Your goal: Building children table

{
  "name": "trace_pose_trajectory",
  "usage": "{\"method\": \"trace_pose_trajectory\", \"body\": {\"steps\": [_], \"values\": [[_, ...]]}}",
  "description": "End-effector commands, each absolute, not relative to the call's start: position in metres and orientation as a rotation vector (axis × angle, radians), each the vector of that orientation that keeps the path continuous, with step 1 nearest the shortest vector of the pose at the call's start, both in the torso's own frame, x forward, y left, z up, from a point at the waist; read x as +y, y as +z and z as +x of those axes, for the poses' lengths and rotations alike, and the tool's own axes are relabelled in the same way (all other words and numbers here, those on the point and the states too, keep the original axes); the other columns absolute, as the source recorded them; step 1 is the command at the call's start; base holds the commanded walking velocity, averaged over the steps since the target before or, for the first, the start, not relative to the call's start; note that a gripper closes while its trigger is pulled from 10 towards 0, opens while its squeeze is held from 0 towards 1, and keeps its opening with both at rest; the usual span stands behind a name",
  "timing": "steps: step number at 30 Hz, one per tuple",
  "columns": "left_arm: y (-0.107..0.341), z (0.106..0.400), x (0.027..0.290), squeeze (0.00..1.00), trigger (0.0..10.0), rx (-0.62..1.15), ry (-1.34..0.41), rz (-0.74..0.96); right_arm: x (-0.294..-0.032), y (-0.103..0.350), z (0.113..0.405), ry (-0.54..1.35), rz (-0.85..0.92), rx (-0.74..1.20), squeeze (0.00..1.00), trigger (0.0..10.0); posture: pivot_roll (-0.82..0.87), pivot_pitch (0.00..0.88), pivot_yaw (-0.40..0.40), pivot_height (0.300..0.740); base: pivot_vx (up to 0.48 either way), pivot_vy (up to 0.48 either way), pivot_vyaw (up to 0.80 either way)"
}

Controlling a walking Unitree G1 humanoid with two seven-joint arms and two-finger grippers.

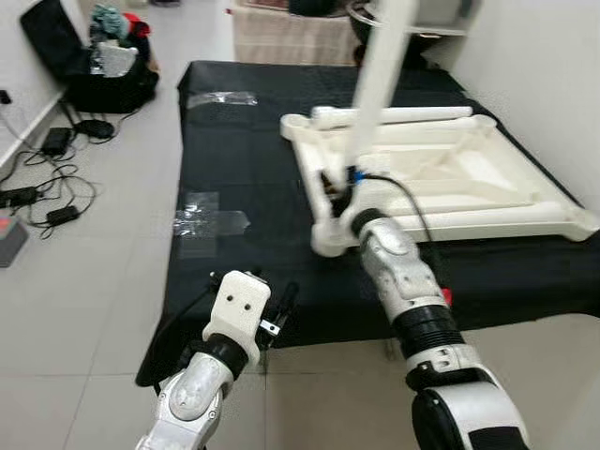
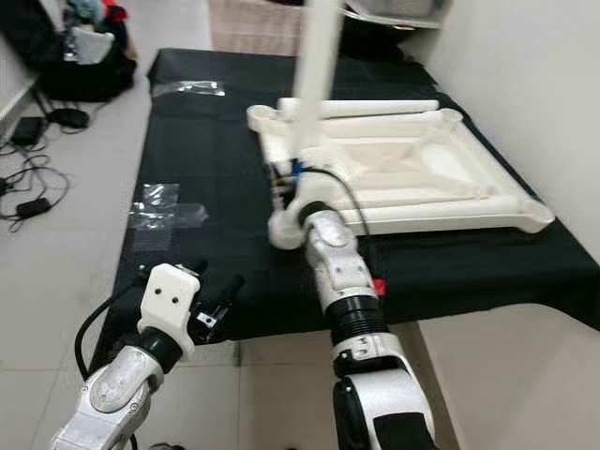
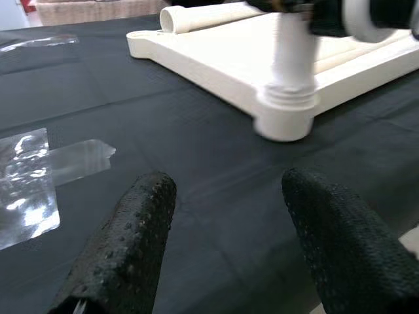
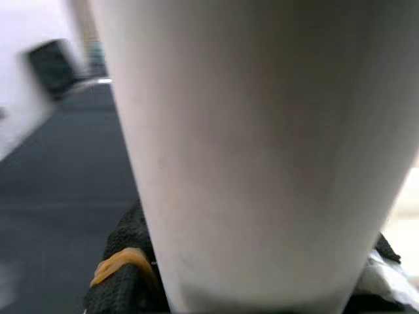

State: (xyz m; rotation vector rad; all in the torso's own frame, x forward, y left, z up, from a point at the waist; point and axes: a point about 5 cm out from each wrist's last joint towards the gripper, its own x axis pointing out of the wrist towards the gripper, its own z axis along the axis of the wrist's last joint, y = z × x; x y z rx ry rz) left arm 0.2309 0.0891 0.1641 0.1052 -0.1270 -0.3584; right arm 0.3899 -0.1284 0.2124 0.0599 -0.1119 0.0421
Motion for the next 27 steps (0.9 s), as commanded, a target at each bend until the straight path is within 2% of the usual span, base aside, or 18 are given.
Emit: {"method": "trace_pose_trajectory", "body": {"steps": [1, 2, 4, 6, 7, 9, 10, 11, 15, 16, 18, 19, 20, 22, 23, 25, 26, 27], "values": [[0.161, 0.23, 0.087, 0.0, 10.0, -0.116, -0.366, 0.104, -0.155, 0.205, 0.383, -0.227, 0.042, -0.07, 0.0, 0.0, 0.07, 0.171, -0.126, 0.74, 0.0, 0.0, 0.0], [0.161, 0.231, 0.087, 0.0, 10.0, -0.117, -0.366, 0.105, -0.158, 0.203, 0.377, -0.326, 0.059, -0.057, 0.0, 0.0, 0.07, 0.171, -0.126, 0.74, 0.0, 0.0, 0.0], [0.161, 0.231, 0.087, 0.0, 10.0, -0.118, -0.366, 0.107, -0.154, 0.201, 0.369, -0.396, 0.079, -0.04, 0.0, 0.0, 0.07, 0.171, -0.127, 0.74, 0.0, 0.0, 0.0], [0.161, 0.231, 0.087, 0.0, 10.0, -0.118, -0.366, 0.107, -0.151, 0.201, 0.368, -0.39, 0.079, -0.038, 0.0, 0.0, 0.07, 0.171, -0.127, 0.74, 0.0, 0.0, 0.0], [0.161, 0.231, 0.087, 0.0, 10.0, -0.117, -0.365, 0.107, -0.143, 0.201, 0.369, -0.357, 0.1, -0.045, 0.0, 10.0, 0.07, 0.169, -0.126, 0.74, 0.0, 0.0, 0.0], [0.161, 0.231, 0.087, 0.0, 10.0, -0.117, -0.365, 0.107, -0.136, 0.203, 0.37, -0.315, 0.106, -0.058, 0.0, 10.0, 0.07, 0.169, -0.126, 0.74, 0.0, 0.0, 0.0], [0.16, 0.231, 0.087, 0.0, 10.0, -0.117, -0.365, 0.107, -0.131, 0.205, 0.37, -0.283, 0.128, -0.078, 0.75, 10.0, 0.07, 0.17, -0.125, 0.74, 0.0, 0.0, 0.0], [0.16, 0.231, 0.087, 0.0, 10.0, -0.117, -0.365, 0.107, -0.124, 0.209, 0.37, -0.251, 0.137, -0.108, 1.0, 10.0, 0.07, 0.168, -0.127, 0.74, 0.0, 0.0, 0.0], [0.16, 0.231, 0.086, 0.0, 10.0, -0.116, -0.365, 0.106, -0.118, 0.215, 0.37, -0.199, 0.155, -0.151, 1.0, 10.0, 0.07, 0.167, -0.128, 0.74, 0.0, 0.0, 0.0], [0.16, 0.23, 0.086, 0.0, 10.0, -0.116, -0.365, 0.105, -0.116, 0.216, 0.372, -0.131, 0.177, -0.161, 0.8, 10.0, 0.07, 0.167, -0.129, 0.74, 0.0, 0.0, 0.0], [0.16, 0.23, 0.086, 0.0, 10.0, -0.116, -0.364, 0.104, -0.116, 0.218, 0.372, -0.093, 0.193, -0.16, 0.8, 10.0, 0.07, 0.167, -0.129, 0.74, 0.0, 0.0, 0.0], [0.16, 0.23, 0.086, 0.0, 10.0, -0.115, -0.364, 0.103, -0.117, 0.218, 0.372, -0.048, 0.214, -0.159, 0.0, 10.0, 0.07, 0.165, -0.129, 0.74, 0.0, 0.0, 0.0], [0.16, 0.23, 0.086, 0.0, 10.0, -0.115, -0.364, 0.103, -0.113, 0.217, 0.373, 0.092, 0.269, -0.143, 0.0, 10.0, 0.07, 0.164, -0.128, 0.74, 0.0, 0.0, 0.0], [0.16, 0.23, 0.086, 0.0, 10.0, -0.115, -0.365, 0.102, -0.11, 0.216, 0.373, 0.213, 0.294, -0.129, 0.0, 10.0, 0.07, 0.16, -0.127, 0.74, 0.0, 0.0, 0.0], [0.16, 0.23, 0.086, 0.0, 10.0, -0.115, -0.365, 0.102, -0.11, 0.216, 0.373, 0.213, 0.294, -0.129, 0.0, 10.0, 0.07, 0.16, -0.127, 0.74, 0.0, 0.0, 0.0], [0.159, 0.23, 0.086, 0.0, 10.0, -0.115, -0.368, 0.102, -0.106, 0.212, 0.363, 0.595, 0.293, -0.098, 0.0, 10.0, 0.07, 0.155, -0.128, 0.74, 0.0, 0.0, 0.0], [0.159, 0.23, 0.086, 0.0, 10.0, -0.115, -0.368, 0.102, -0.106, 0.212, 0.363, 0.595, 0.293, -0.098, 0.0, 10.0, 0.07, 0.155, -0.128, 0.74, 0.0, 0.0, 0.0], [0.159, 0.23, 0.086, 0.0, 10.0, -0.114, -0.369, 0.101, -0.107, 0.211, 0.359, 0.699, 0.273, -0.091, 0.0, 10.0, 0.07, 0.155, -0.128, 0.74, 0.0, 0.0, 0.0]]}}
